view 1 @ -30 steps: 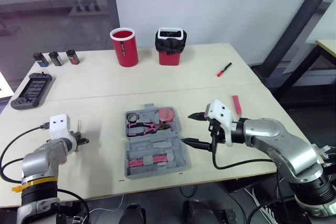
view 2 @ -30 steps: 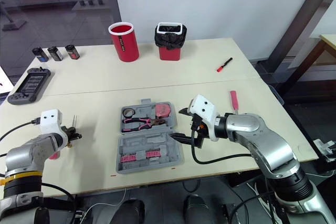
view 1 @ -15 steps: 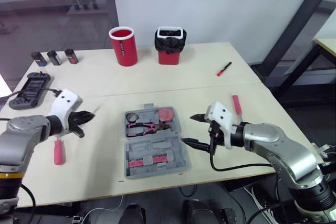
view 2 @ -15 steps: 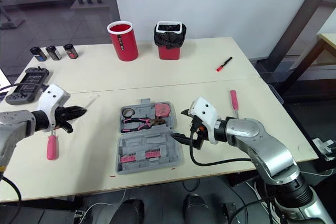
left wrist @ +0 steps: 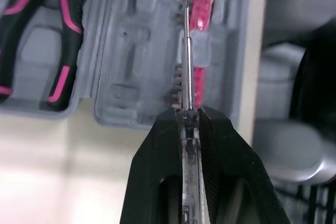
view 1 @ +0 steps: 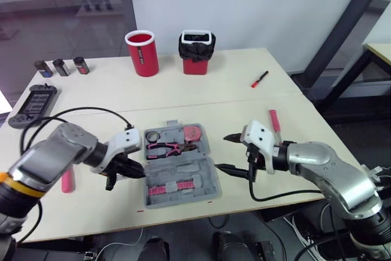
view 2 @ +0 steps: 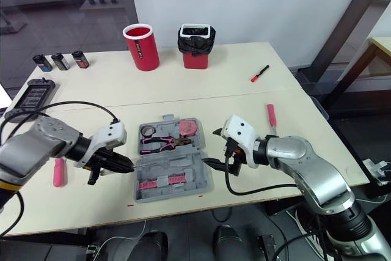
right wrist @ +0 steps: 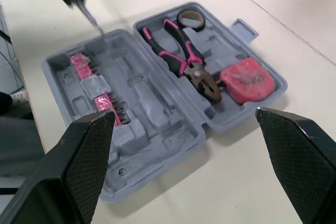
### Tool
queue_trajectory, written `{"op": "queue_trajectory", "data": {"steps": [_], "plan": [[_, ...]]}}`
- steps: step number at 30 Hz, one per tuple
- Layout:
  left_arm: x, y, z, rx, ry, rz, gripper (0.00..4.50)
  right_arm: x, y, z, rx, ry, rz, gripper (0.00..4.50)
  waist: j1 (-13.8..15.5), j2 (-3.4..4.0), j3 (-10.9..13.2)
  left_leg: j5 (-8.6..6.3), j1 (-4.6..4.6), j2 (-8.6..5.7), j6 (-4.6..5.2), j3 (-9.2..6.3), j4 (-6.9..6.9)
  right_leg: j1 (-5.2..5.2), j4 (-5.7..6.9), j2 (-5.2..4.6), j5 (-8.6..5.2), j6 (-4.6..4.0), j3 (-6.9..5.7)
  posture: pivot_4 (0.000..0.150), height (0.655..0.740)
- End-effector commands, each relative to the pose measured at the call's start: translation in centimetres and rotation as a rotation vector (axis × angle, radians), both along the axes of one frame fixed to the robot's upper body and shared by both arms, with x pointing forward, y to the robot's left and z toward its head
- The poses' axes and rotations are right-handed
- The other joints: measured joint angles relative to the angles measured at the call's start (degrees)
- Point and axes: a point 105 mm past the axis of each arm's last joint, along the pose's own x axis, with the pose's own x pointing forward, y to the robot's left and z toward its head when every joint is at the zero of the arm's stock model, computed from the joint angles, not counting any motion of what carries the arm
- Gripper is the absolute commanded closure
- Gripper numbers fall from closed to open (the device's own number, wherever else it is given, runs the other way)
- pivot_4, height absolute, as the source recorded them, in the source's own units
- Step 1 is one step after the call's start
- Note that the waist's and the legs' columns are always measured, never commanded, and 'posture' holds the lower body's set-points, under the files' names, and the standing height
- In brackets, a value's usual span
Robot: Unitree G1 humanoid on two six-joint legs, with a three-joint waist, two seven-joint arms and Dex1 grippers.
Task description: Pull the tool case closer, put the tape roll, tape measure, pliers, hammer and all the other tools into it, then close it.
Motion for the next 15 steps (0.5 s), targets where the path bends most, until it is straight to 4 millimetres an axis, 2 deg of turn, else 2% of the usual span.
{"op": "queue_trajectory", "data": {"steps": [1, 7, 15], "plan": [[0.5, -0.9, -0.2, 0.067, -0.029, -0.028, 4.43, -0.1, 0.5, 1.1, 0.004, -0.052, 0.02, 0.0, 0.03, -0.01, 0.0, 0.0, -0.01, 0.0, 0.0, 0.0, -0.01, 0.0, 0.0, 0.0, -0.01, 0.02, 0.0, 0.15, 0.7387], [2.8, -2.6, -0.6, 0.146, -0.139, -0.056, 4.43, -0.3, 0.7, 0.7, 0.01, -0.048, 0.005, 0.0, 0.13, -0.01, 0.01, 0.0, -0.04, 0.0, 0.02, -0.04, -0.01, 0.0, 0.02, 0.04, -0.06, 0.09, 0.01, 0.15, 0.7387], [4.2, -3.3, -1.2, 0.17, -0.178, -0.061, 4.43, -0.7, 0.7, 0.5, 0.004, -0.039, 0.008, 0.0, 0.04, -0.01, 0.01, 0.0, -0.02, 0.0, 0.03, -0.06, 0.01, 0.0, 0.09, 0.06, -0.06, 0.1, 0.03, 0.15, 0.7387]]}}
